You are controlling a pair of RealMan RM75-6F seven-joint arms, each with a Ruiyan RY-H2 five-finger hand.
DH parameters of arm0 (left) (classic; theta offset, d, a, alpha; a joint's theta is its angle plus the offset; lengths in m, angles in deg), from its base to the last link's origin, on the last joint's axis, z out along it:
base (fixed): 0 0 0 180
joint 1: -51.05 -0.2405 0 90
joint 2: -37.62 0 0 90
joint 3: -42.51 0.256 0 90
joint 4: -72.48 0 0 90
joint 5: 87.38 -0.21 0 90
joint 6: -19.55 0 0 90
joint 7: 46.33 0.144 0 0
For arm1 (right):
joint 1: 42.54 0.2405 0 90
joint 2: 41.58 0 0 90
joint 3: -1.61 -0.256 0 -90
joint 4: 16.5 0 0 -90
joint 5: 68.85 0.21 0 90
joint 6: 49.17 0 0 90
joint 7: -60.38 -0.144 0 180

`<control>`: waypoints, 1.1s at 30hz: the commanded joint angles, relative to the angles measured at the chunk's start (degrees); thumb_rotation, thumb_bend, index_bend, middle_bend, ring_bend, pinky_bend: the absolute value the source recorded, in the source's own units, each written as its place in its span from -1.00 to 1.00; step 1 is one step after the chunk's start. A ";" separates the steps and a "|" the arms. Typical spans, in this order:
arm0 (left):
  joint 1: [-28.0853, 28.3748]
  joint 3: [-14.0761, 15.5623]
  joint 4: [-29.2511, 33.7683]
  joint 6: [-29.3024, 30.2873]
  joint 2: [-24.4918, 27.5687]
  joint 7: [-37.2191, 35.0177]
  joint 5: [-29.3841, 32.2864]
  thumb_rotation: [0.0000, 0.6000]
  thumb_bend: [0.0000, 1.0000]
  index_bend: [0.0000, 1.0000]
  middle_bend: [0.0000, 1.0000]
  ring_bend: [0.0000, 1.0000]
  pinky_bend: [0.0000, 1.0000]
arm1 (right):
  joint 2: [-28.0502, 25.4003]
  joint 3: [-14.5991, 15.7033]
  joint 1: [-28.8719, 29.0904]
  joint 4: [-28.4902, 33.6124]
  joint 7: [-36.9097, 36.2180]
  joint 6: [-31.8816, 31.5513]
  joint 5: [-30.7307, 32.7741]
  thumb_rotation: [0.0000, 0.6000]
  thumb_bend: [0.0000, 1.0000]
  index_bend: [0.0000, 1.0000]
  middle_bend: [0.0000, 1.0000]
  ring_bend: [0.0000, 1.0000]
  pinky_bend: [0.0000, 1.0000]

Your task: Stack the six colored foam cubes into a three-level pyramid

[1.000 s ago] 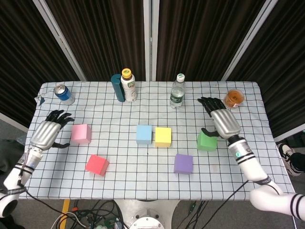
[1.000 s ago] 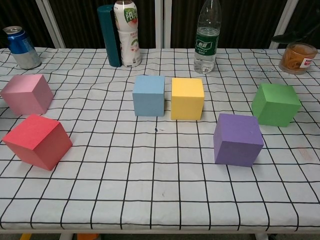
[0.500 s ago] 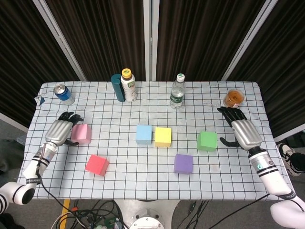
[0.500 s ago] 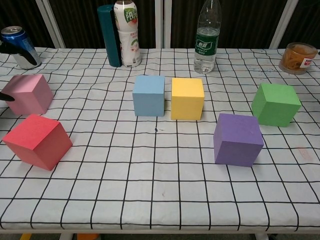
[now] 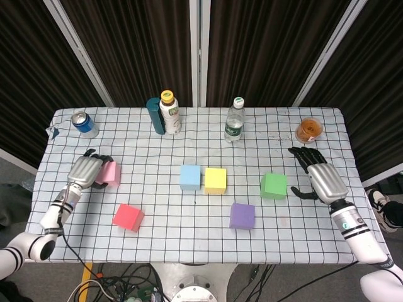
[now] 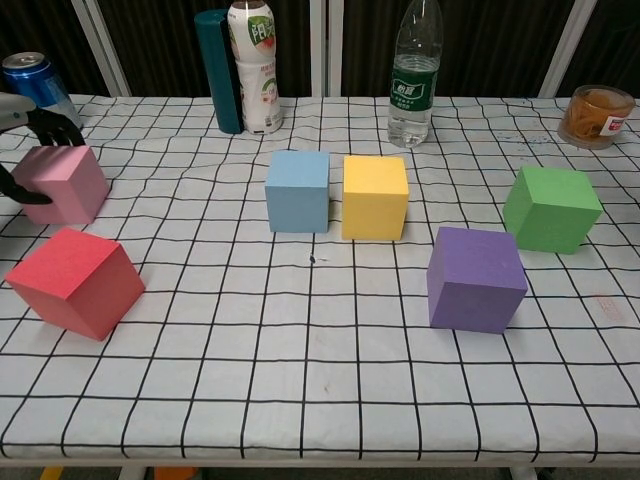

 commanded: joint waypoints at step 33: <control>13.84 -3.86 12.32 -4.38 -5.09 22.29 18.82 1.00 -0.53 -0.36 -0.18 -0.30 -0.67 | -2.22 -1.22 -3.33 -0.14 -2.81 -1.26 -1.14 1.00 -0.58 -1.00 -0.86 -1.00 -1.00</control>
